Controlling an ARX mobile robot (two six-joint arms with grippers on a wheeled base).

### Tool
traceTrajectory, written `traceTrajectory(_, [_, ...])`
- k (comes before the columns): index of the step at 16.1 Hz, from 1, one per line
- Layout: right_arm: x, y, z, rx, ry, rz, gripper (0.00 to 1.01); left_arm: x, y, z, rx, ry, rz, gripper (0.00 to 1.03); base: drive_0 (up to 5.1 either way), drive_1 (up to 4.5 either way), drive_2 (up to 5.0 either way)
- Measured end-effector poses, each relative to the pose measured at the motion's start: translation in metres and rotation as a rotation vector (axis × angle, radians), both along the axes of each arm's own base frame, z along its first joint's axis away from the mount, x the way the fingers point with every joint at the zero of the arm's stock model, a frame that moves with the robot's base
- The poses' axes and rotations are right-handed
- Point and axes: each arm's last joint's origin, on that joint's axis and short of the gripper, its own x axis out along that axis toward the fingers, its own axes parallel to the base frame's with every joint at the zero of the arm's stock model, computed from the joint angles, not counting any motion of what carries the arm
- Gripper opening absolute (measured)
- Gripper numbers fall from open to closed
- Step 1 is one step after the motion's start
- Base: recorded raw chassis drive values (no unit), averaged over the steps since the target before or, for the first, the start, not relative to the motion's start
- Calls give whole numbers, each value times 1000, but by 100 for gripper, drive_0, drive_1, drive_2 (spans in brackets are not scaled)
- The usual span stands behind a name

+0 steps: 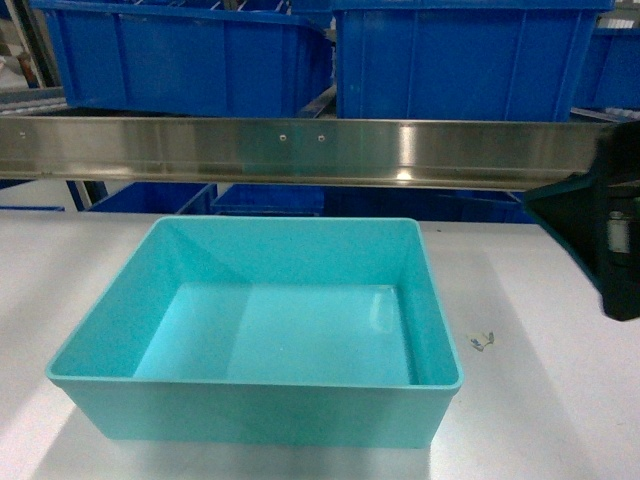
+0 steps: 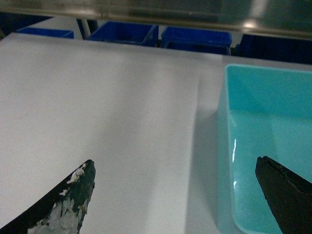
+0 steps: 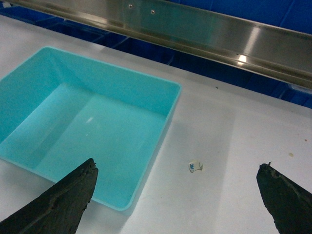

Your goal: Organize blue bins on left shelf correctly

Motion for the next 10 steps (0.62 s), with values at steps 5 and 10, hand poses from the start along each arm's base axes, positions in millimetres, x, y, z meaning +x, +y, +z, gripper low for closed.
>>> traceTrajectory(5, [53,20,-12,-62,80,-47,98,42,-21,4,-2,7,-62,98,0,0,0])
traceTrajectory(10, [79,55,-38,-148,247,14,98,55,-9,-20,2,62,0,98,0,0,0])
